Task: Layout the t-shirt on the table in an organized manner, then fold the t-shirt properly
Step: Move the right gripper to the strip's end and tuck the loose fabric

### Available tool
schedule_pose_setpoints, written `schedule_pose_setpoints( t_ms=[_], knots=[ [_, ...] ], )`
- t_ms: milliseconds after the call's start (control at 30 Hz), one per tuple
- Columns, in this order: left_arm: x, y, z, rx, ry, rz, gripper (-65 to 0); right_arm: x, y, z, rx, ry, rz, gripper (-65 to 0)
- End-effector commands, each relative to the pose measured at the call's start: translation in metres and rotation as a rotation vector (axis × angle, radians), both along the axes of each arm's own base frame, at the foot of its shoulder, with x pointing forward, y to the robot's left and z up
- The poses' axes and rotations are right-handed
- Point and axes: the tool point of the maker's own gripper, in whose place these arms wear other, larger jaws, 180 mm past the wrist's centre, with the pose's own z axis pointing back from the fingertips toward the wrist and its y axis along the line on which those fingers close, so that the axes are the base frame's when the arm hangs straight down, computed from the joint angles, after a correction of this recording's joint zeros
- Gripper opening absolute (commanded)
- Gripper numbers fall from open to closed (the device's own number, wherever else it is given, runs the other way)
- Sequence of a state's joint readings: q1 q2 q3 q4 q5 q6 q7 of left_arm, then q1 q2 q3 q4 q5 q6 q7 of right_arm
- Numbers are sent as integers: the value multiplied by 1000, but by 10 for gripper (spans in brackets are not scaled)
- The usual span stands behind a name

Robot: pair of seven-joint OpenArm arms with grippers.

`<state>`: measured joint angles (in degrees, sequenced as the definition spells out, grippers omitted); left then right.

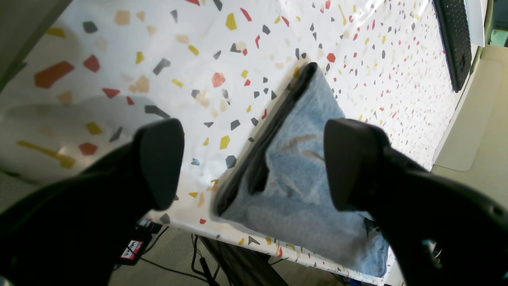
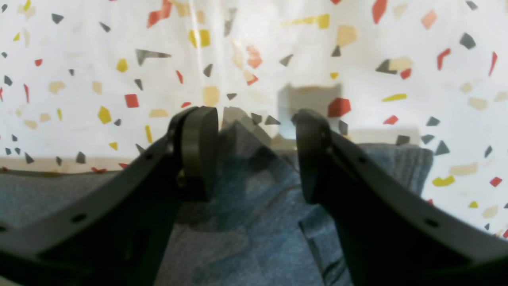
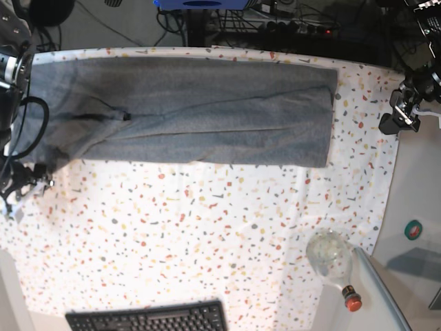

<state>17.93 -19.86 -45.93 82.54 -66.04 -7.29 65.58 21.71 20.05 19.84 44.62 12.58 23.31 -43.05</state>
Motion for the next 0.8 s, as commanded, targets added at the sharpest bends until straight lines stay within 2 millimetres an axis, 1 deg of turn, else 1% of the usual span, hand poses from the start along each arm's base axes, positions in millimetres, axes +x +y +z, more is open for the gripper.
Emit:
schedule_pose_setpoints(
  t_ms=[0,33,133,267,367,433,467,500,533,567,600,700,733,767],
  knots=[
    [6,6,11,20,-31,-4,-127,18,-9,18,-23,-56,-2,-350],
    [6,6,11,20,-31,-4,-127,18,-2,15,-26,-46,3,-350],
    [6,6,11,20,-31,-4,-127,17,-2,9,-57,-22,-49,-350],
    [6,6,11,20,-31,-4,-127,19,-1,8,-68,-26,-78,-350],
    [6,6,11,20,-29,-4,-127,17,-7,7,-85,-17,-137,-351],
    [5,6,10,21,-27,-4,-127,16,-10,6,-90,-12,-149,-363],
    [5,6,10,21,-27,-4,-127,14,-10,6,-91,-8,-150,-399],
    [5,6,10,21,-27,-4,-127,14,-11,6,-92,-6,-150,-453],
    [5,6,10,21,-27,-4,-127,13,-11,6,-92,-3,-150,-530],
    [5,6,10,21,-27,-4,-127,13,-11,6,-92,-3,-150,-641],
    [5,6,10,21,-27,-4,-127,13,-11,5,-91,1,-150,-650],
    [6,6,10,21,-28,-4,-127,5,-9,5,-81,49,-148,-650],
    [6,6,10,21,-28,-4,-127,1,-9,7,-85,56,-138,-650],
    [6,7,11,23,-28,-4,-127,0,-9,15,-101,43,-126,-650]
  ],
)
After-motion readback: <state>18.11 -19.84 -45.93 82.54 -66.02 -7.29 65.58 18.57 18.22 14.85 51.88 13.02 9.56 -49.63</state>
